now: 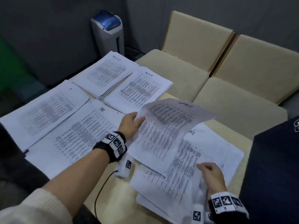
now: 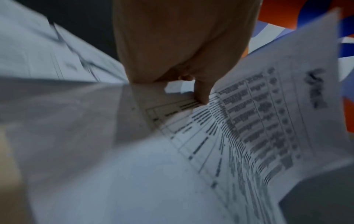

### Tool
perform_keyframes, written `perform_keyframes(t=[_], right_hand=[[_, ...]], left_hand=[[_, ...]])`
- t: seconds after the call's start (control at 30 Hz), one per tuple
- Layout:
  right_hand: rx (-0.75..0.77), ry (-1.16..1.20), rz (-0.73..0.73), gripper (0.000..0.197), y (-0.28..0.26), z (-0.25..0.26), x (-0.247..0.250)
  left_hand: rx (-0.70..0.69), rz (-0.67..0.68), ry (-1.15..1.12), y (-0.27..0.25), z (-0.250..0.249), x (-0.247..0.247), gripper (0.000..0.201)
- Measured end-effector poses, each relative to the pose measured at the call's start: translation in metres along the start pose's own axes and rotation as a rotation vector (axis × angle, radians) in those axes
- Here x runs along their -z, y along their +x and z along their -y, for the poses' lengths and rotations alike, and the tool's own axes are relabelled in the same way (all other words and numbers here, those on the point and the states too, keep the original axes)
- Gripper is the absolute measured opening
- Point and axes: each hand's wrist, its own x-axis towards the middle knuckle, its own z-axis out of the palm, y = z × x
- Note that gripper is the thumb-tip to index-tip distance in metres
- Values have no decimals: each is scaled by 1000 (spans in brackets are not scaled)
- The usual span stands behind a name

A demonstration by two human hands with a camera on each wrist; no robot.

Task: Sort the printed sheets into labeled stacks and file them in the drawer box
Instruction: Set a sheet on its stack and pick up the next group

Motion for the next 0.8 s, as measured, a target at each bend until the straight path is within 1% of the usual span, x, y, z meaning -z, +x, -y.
perform_keyframes(t=[0.03, 0.07, 0.13, 0.2, 0.27, 0.37, 0.43, 0.47, 0.5, 0.57, 0.6, 0.63, 0.7, 0.73, 0.8], right_hand=[[-8, -92, 42, 23, 2, -8, -4], [-12, -178, 67, 29, 4, -14, -7], [2, -257, 56, 35, 7, -16, -10], [-33, -258, 35, 37, 8, -12, -8], [-101, -208, -13, 41, 5, -6, -3], [-199, -159, -131, 51, 0, -1, -1], [-253, -159, -196, 52, 1, 4, -4], [-272, -167, -223, 52, 2, 8, -6], [-285, -172, -252, 54, 5, 10, -9], [-290, -206, -284, 69, 14, 12, -14], [-284, -238, -298, 73, 18, 13, -16], [-282, -262, -317, 73, 21, 14, -19], [-323, -282, -319, 72, 25, 16, -21], [-335, -278, -305, 71, 26, 17, -20], [-342, -256, -287, 66, 26, 17, -18]], left_hand=[[-7, -11, 24, 13, -2, 18, 31], [-19, -11, 62, 27, -5, 35, 35], [-36, -5, 148, 59, -6, 66, 41], [-32, 1, 187, 90, -9, 87, 42], [-11, -22, 193, 123, -8, 100, 40], [50, -26, 198, 171, 1, 104, 32], [92, 2, 204, 203, 11, 101, 22], [84, 17, 216, 217, 14, 99, 20], [99, 36, 240, 228, 16, 98, 24], [114, 45, 275, 249, 14, 98, 34], [106, 45, 303, 259, 14, 97, 36], [99, 46, 357, 268, 13, 96, 34], [71, 22, 484, 280, 14, 94, 32], [57, -4, 525, 285, 16, 93, 35], [80, -101, 543, 289, 22, 90, 48]])
